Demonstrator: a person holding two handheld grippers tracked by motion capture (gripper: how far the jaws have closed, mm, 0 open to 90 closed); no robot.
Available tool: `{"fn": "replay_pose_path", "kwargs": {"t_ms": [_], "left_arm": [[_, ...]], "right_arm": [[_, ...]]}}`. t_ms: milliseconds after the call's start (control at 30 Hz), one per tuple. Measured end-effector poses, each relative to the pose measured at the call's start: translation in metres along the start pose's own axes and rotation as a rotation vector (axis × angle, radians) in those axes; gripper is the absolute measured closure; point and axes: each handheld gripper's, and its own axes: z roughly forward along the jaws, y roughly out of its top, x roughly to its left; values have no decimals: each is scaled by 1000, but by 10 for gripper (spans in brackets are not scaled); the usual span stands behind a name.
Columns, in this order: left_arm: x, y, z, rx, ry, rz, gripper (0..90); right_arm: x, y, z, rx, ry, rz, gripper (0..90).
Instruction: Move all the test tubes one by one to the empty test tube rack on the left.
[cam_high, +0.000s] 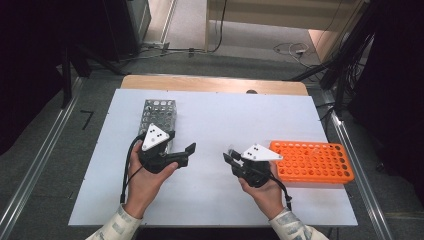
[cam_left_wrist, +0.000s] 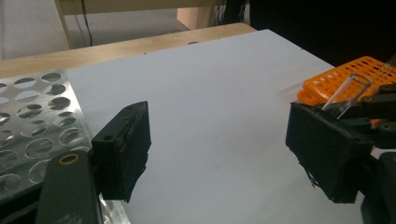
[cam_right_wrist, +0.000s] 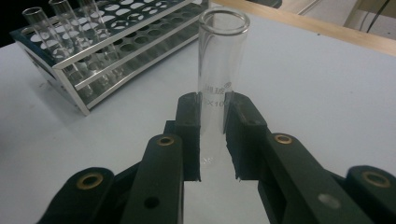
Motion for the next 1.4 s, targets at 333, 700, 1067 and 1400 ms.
{"fn": "replay_pose_path", "kwargs": {"t_ms": [333,700,1067,1400], "left_arm": [[-16,0,6,0,-38,33,218],[-39,-4,19,24,-94,93,314],[-44,-8,24,36,-114,133,684],[-50,-6,28,37,-109,179,762]], "right_arm": [[16,6,18,37,43,-37,734],[29,11,27,52,87,-61,734],[35,14,25,45,109,-78,734],[32,13,25,45,109,-57,694]]}}
